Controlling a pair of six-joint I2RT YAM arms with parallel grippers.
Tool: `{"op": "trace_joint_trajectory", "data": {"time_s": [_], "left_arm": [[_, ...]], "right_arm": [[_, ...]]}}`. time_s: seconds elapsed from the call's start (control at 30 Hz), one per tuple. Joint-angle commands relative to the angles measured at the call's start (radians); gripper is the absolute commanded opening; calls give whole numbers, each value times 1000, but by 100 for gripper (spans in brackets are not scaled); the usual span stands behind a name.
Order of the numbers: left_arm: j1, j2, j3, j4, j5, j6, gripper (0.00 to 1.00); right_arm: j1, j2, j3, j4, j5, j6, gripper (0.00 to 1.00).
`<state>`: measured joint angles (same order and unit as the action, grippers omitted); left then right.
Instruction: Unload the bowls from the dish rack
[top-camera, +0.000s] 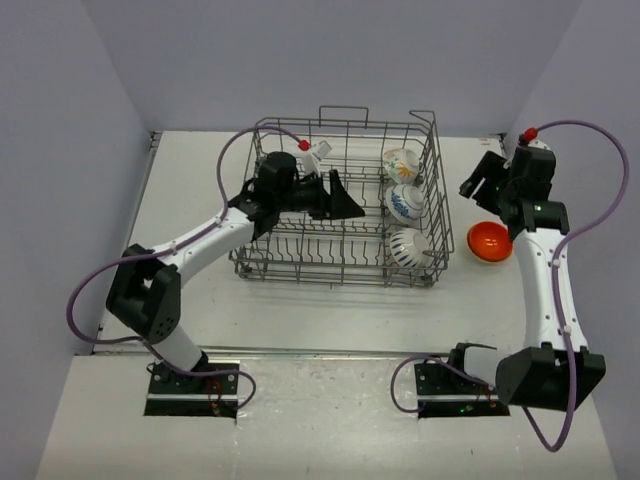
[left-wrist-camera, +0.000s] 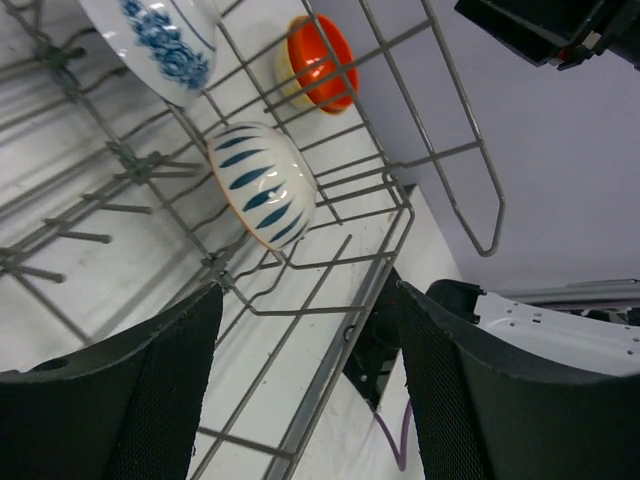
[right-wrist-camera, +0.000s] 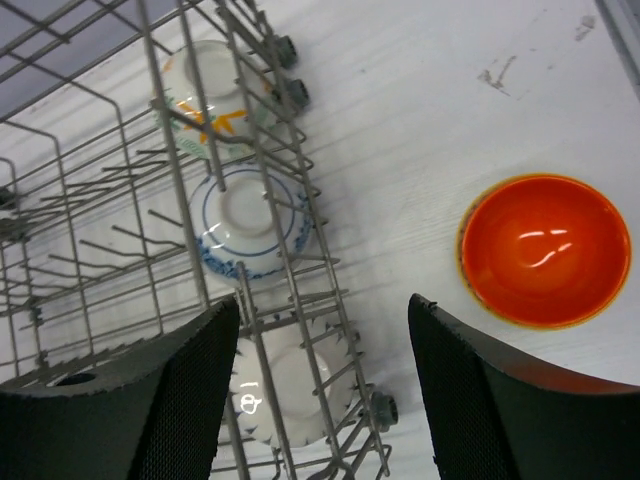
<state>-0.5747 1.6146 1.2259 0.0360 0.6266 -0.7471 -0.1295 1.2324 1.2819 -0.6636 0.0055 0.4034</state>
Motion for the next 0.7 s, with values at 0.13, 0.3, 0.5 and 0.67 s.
{"op": "trace_joint_trajectory", "data": {"time_s": [0.13, 0.3, 0.5, 0.67], "left_arm": [[-125, 80, 23, 134, 5, -80, 71], [-174, 131, 30, 134, -21, -89, 70], [-188, 160, 27, 128, -45, -87, 70], [-189, 185, 29, 125, -44, -84, 69]], "right_arm": [[2, -116, -93, 16, -216, 14, 70], [4, -149, -144, 24, -269, 20, 69], [16, -183, -177, 42, -283, 28, 65], [19, -195, -190, 44, -272, 31, 26]]}}
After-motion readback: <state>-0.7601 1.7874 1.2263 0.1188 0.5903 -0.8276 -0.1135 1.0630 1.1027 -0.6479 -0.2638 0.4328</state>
